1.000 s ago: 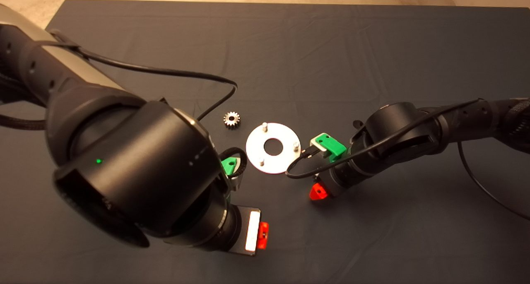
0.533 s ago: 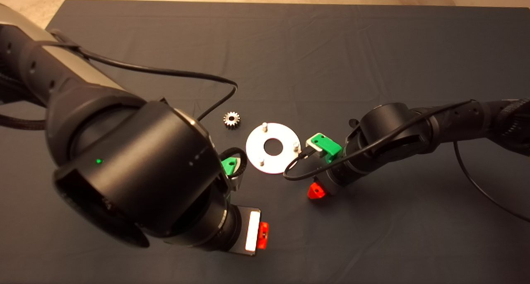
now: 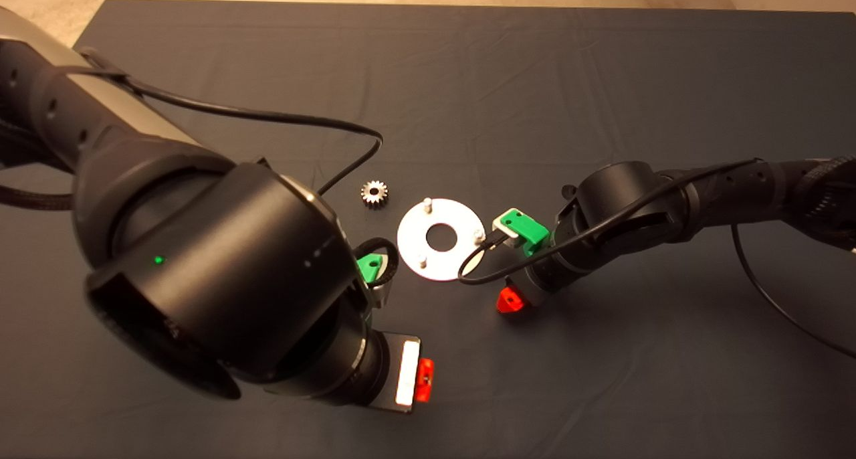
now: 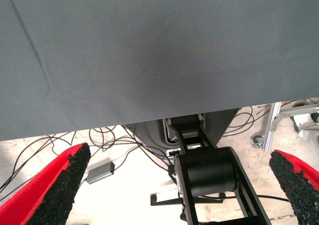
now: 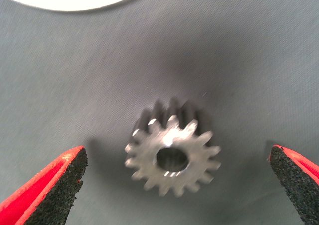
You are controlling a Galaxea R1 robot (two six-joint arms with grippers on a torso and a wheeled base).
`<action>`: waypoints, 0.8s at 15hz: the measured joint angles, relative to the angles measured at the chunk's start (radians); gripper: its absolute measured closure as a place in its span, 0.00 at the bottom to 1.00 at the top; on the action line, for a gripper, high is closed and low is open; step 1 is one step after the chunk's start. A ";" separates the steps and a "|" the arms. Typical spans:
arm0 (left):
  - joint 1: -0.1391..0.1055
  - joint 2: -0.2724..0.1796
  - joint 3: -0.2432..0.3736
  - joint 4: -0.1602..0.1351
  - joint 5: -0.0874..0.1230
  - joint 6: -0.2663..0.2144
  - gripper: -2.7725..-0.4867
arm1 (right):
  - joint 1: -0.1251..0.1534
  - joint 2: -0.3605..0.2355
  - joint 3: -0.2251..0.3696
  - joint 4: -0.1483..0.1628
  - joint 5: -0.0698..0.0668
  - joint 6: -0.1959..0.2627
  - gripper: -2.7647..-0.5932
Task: Install three planetary gears onto the carrier pins
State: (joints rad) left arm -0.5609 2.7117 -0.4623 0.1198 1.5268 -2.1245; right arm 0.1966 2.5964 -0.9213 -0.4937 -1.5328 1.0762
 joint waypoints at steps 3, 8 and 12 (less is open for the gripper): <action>0.000 0.000 0.000 0.000 0.000 0.000 0.07 | 0.000 0.000 -0.005 -0.005 0.000 -0.006 0.01; 0.000 0.000 0.000 0.000 0.000 0.000 0.07 | 0.000 0.000 -0.016 -0.008 0.000 -0.006 0.03; 0.000 0.000 0.000 0.000 0.000 0.000 0.07 | 0.000 0.000 -0.025 -0.009 0.000 -0.006 0.11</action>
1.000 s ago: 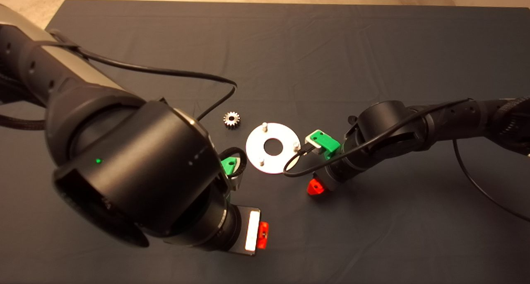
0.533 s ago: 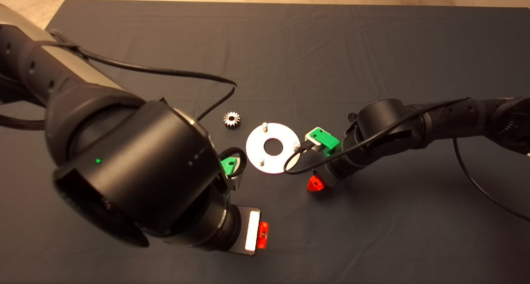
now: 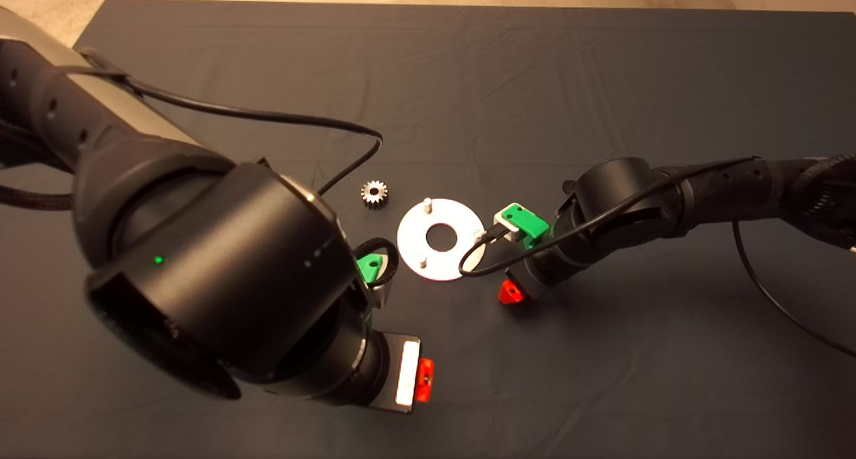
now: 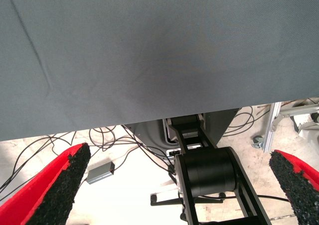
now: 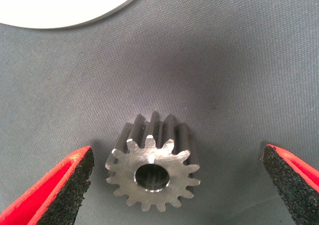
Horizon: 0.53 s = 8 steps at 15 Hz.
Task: Install three planetary gears onto the carrier pins
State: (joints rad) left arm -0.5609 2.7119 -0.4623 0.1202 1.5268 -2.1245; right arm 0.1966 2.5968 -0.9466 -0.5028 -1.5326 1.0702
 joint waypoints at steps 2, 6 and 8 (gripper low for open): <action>0.000 0.000 0.000 0.000 0.000 0.000 0.07 | 0.000 0.000 -0.001 -0.001 0.000 0.000 0.18; 0.000 0.000 0.000 0.000 0.000 0.000 0.07 | 0.000 0.004 -0.001 -0.002 -0.001 0.001 0.24; 0.000 0.000 0.000 0.000 0.000 0.000 0.07 | 0.000 0.008 -0.001 -0.002 -0.001 0.001 0.24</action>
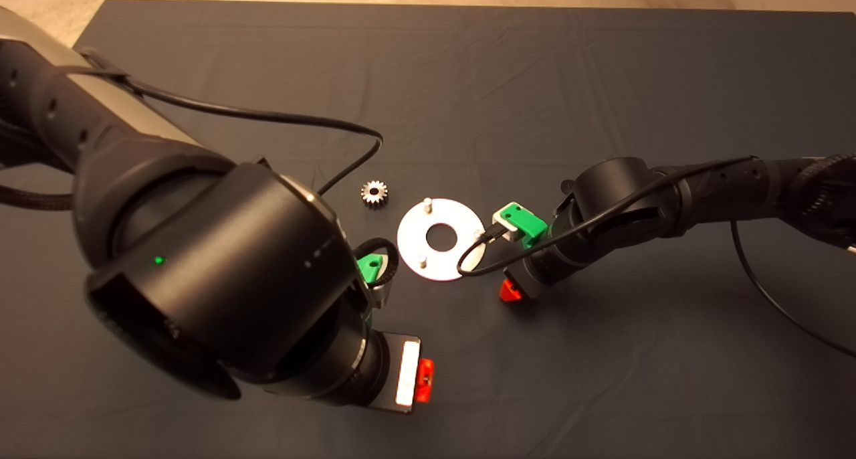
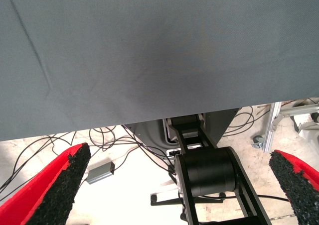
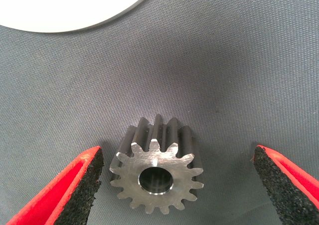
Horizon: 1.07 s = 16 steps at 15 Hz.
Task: Install three planetary gears onto the carrier pins
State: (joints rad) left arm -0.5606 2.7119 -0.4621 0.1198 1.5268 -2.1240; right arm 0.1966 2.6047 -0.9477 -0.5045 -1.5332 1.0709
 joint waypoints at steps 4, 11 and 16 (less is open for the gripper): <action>0.000 0.000 0.000 0.000 0.000 0.001 0.07 | 0.000 0.024 0.000 0.000 0.001 0.001 0.31; 0.000 0.000 0.001 0.000 0.000 0.001 0.07 | 0.000 0.030 0.000 0.000 0.002 0.003 0.37; 0.000 0.000 0.005 0.000 0.000 0.001 0.07 | 0.000 0.030 -0.001 0.000 0.003 0.007 0.37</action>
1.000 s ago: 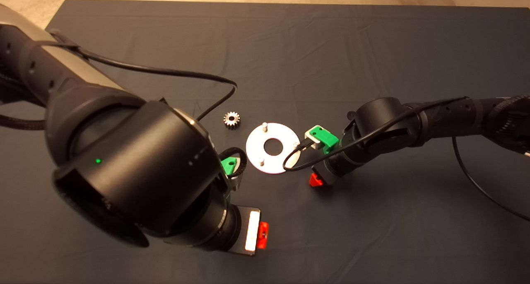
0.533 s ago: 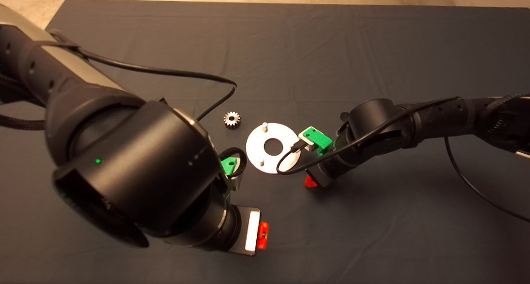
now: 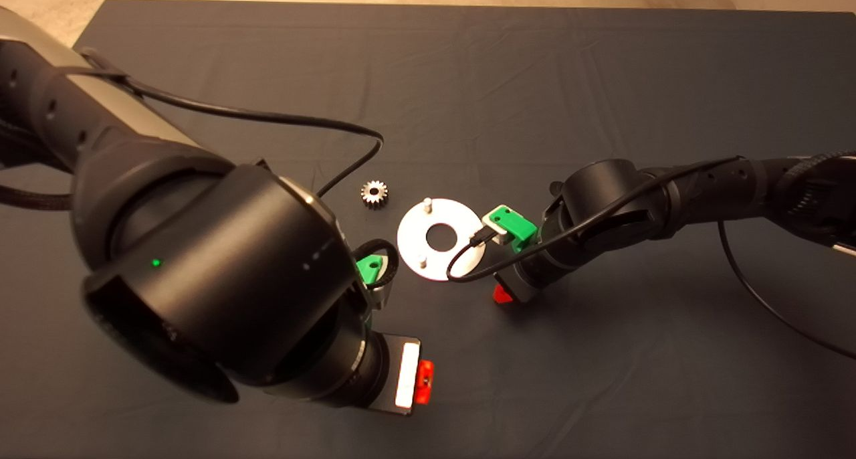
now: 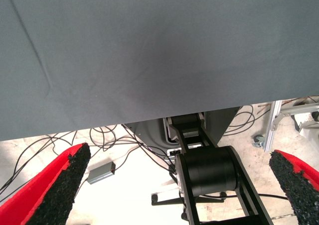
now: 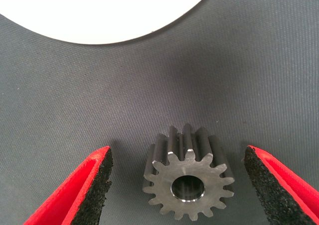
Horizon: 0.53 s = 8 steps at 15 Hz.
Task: Install three planetary gears onto the carrier pins
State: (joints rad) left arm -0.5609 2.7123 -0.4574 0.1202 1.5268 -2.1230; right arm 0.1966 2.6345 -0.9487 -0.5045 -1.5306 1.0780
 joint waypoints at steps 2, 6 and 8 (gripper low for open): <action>0.000 0.000 0.000 0.000 0.000 0.000 0.07 | 0.000 0.000 -0.001 0.000 0.000 0.014 0.42; 0.000 0.000 0.000 0.000 0.000 0.000 0.07 | 0.000 0.000 -0.001 0.000 0.000 0.032 0.43; 0.000 0.000 0.003 0.000 0.000 0.000 0.07 | 0.000 -0.001 -0.001 0.000 0.000 0.049 0.44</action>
State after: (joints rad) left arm -0.5609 2.7123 -0.4549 0.1198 1.5268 -2.1226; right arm 0.1970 2.6338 -0.9500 -0.5045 -1.5309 1.1275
